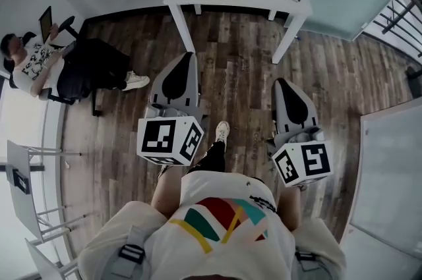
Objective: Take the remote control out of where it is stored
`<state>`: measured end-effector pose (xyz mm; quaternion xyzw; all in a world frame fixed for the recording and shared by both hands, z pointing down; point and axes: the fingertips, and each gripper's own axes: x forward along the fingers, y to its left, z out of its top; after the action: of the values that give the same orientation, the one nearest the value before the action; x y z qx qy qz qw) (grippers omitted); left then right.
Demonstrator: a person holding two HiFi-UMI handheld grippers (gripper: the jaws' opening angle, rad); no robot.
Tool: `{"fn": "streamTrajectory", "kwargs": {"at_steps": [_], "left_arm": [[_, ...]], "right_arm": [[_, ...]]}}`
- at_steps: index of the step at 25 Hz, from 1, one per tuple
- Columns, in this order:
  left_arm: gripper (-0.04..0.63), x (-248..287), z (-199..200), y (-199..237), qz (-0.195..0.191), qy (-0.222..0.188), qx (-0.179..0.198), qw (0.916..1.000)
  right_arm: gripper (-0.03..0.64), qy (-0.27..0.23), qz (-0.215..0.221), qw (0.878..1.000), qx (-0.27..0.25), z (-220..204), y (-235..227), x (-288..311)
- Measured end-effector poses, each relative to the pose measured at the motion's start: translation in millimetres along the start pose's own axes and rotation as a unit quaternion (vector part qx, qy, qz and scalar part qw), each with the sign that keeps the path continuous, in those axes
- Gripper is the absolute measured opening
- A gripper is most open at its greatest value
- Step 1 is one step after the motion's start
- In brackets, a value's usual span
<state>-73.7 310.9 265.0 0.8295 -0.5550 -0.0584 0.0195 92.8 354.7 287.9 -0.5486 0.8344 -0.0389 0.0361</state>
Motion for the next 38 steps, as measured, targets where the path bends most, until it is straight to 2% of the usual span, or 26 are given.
{"fn": "streamTrajectory", "kwargs": {"at_steps": [13, 23, 29, 38], "left_arm": [[0.006, 114.0, 14.8, 67.4, -0.010, -0.006, 0.000, 0.9999], [0.006, 159.4, 5.9, 110.5, -0.004, 0.006, -0.001, 1.0000], [0.006, 185.5, 1.3, 116.2, -0.016, 0.014, -0.010, 0.9997], [0.006, 235.1, -18.7, 112.9, -0.024, 0.029, -0.022, 0.9991]], "right_arm": [[0.000, -0.003, -0.002, 1.000, -0.006, 21.7, -25.4, 128.1], [0.000, 0.017, 0.006, 1.000, -0.001, 13.7, -29.0, 196.9], [0.000, 0.040, -0.010, 0.999, 0.006, 1.9, -43.9, 213.7], [-0.002, 0.029, -0.015, 0.999, 0.010, 6.1, -79.6, 239.8]]}}
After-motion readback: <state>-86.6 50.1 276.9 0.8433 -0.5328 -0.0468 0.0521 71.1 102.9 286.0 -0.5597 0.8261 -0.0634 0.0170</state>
